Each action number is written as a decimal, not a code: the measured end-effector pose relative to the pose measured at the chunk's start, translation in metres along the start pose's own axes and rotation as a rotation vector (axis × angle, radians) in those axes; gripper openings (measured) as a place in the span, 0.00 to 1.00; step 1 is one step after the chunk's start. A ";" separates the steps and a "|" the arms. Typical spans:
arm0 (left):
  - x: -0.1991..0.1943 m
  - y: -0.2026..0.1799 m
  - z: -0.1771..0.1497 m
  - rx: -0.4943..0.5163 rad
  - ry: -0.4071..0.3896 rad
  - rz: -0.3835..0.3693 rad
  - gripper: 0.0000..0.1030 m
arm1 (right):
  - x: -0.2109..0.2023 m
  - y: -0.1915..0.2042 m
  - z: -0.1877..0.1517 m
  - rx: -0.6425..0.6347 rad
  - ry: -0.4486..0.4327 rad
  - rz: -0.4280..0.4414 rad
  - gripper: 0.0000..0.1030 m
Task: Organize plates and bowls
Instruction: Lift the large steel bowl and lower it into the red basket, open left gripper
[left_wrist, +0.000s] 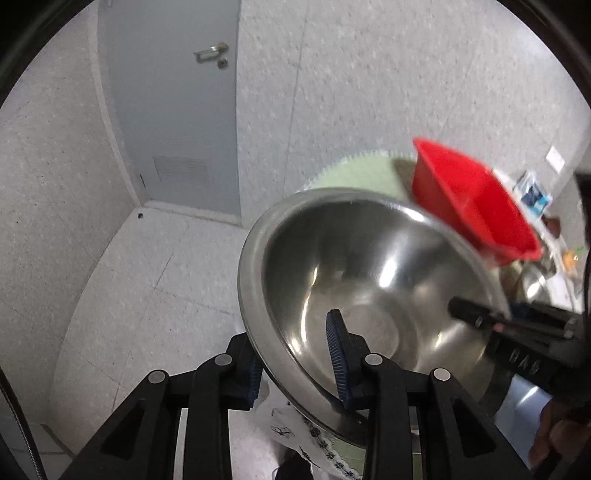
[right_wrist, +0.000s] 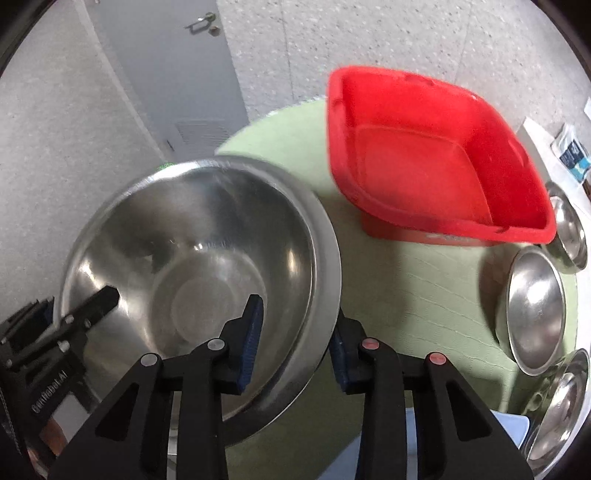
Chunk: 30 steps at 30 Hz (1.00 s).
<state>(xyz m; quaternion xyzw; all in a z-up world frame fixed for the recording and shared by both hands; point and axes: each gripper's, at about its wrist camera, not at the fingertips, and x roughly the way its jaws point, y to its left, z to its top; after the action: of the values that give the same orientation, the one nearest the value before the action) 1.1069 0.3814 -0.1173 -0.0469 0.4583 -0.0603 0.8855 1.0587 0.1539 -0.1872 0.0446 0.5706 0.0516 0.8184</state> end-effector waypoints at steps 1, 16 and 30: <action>-0.006 0.003 0.004 0.005 -0.025 0.007 0.27 | -0.004 0.003 0.000 -0.006 -0.008 0.009 0.33; 0.011 -0.081 0.088 0.179 -0.225 -0.150 0.27 | -0.084 -0.055 0.064 0.053 -0.225 -0.056 0.33; 0.192 -0.179 0.205 0.329 -0.047 -0.233 0.28 | -0.028 -0.170 0.072 0.233 -0.097 -0.199 0.33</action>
<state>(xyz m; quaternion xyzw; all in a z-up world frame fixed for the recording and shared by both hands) 1.3731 0.1816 -0.1295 0.0443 0.4129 -0.2352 0.8787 1.1227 -0.0190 -0.1589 0.0848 0.5342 -0.0985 0.8353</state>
